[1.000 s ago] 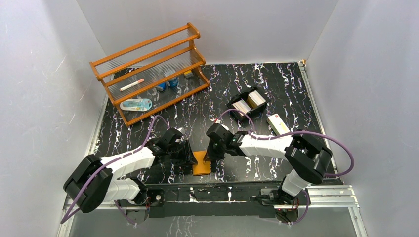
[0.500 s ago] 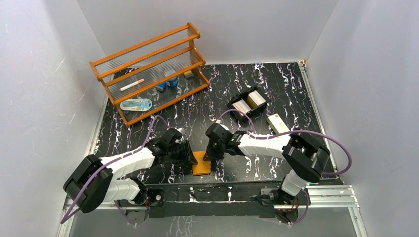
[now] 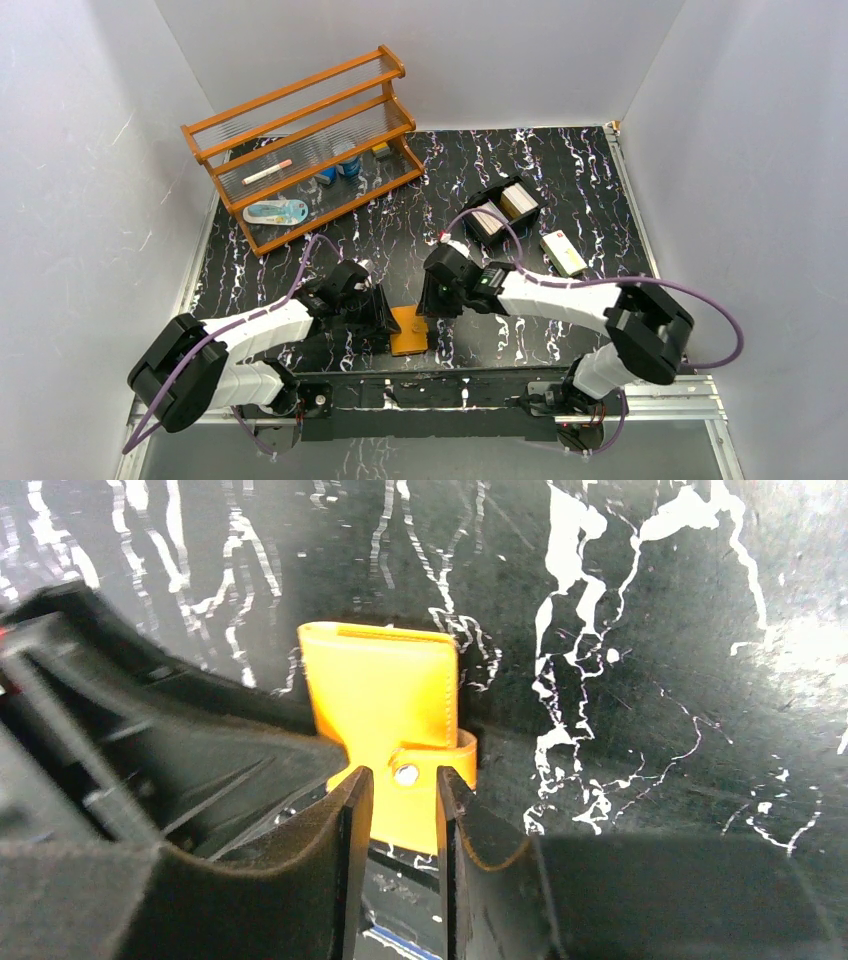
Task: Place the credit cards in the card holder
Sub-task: Close the card holder at the center of the board, then reset both arms
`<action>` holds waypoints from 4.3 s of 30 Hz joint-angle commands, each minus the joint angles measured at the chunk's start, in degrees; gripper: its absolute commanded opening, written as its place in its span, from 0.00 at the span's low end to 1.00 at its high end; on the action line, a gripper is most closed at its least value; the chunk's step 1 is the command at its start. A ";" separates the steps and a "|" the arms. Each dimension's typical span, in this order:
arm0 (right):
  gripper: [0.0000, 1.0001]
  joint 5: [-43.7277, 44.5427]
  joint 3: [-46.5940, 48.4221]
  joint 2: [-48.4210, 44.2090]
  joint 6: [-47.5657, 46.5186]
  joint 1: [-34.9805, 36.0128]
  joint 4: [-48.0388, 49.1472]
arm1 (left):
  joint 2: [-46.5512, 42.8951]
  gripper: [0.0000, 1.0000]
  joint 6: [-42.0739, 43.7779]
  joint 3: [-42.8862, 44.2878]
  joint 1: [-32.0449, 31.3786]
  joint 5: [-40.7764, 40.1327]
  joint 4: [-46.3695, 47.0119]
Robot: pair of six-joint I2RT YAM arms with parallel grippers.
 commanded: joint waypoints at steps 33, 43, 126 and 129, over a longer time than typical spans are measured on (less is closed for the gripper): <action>0.22 -13.66 -7.04 2.09 -8.22 -2.82 16.37 | 5.39 0.33 3.57 6.70 -0.03 -2.63 -5.31; 0.21 -14.42 -6.54 2.64 -8.30 -2.73 16.77 | 6.48 0.30 1.78 4.49 -0.07 0.47 -0.73; 0.98 29.93 9.58 -39.70 -12.74 3.78 -16.25 | -29.82 0.99 14.55 37.61 0.19 -20.79 -34.47; 0.98 30.31 9.95 -39.54 -13.47 3.78 -16.10 | -29.73 0.98 14.81 38.29 0.19 -21.25 -34.49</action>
